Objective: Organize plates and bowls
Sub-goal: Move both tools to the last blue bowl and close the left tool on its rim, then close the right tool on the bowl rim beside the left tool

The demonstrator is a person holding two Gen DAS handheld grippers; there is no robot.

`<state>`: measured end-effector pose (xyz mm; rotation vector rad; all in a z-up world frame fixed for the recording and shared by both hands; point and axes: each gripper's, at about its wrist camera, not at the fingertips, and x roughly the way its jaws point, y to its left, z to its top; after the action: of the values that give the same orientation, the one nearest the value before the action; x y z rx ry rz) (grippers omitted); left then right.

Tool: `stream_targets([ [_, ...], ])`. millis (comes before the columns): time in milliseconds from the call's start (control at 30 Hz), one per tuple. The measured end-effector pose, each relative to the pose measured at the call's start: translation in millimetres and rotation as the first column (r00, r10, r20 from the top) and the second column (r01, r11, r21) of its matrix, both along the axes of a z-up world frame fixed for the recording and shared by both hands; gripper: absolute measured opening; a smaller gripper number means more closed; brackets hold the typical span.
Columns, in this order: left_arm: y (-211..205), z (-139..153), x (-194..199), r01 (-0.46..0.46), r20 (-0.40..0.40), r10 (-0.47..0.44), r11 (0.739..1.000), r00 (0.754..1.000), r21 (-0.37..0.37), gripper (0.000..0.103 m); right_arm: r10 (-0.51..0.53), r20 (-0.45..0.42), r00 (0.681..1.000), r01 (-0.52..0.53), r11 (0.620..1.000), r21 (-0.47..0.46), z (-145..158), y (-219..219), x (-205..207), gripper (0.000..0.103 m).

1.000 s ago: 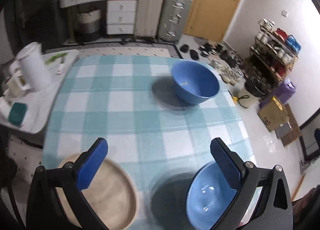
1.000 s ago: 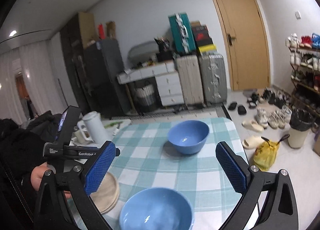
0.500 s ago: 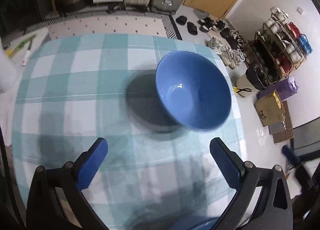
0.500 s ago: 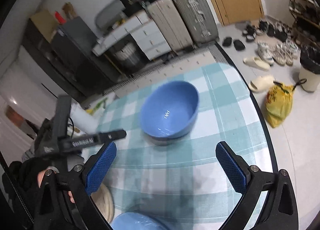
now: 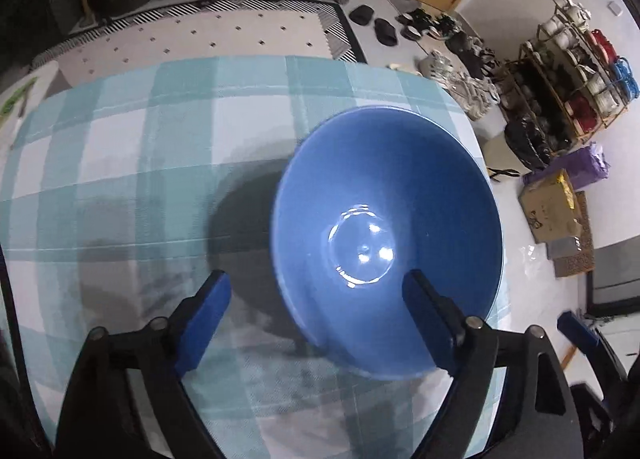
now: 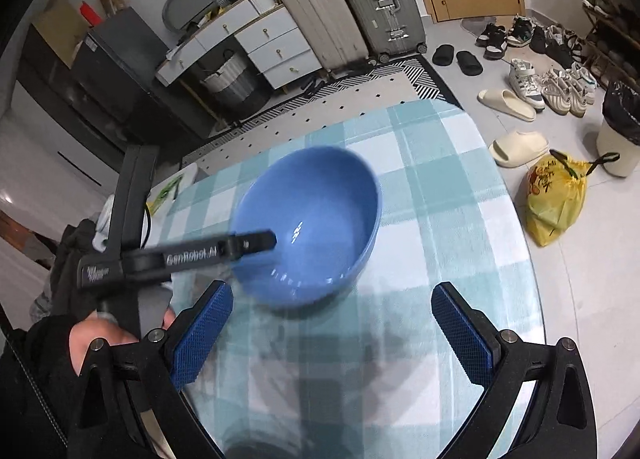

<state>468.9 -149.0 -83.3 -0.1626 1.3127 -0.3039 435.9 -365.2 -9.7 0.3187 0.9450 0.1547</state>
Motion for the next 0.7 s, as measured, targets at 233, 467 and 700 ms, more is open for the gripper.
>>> stream_targets([
  [233, -6, -10, 7, 0.034, -0.003, -0.034, 0.998, 0.999, 0.052, 0.041, -0.035, -0.056, 0.998, 0.033, 0.999, -0.04, -16, -10, 37, 0.102],
  [467, 0, -15, 6, 0.042, -0.019, -0.042, 0.998, 0.999, 0.048, 0.013, -0.014, -0.074, 0.997, 0.011, 0.999, -0.039, -24, -8, 50, 0.102],
  [700, 0, -18, 3, 0.071, -0.027, -0.069, 0.995, 0.997, 0.066, 0.01, -0.002, -0.111, 0.994, -0.003, 0.999, -0.053, -29, -1, 63, 0.102],
])
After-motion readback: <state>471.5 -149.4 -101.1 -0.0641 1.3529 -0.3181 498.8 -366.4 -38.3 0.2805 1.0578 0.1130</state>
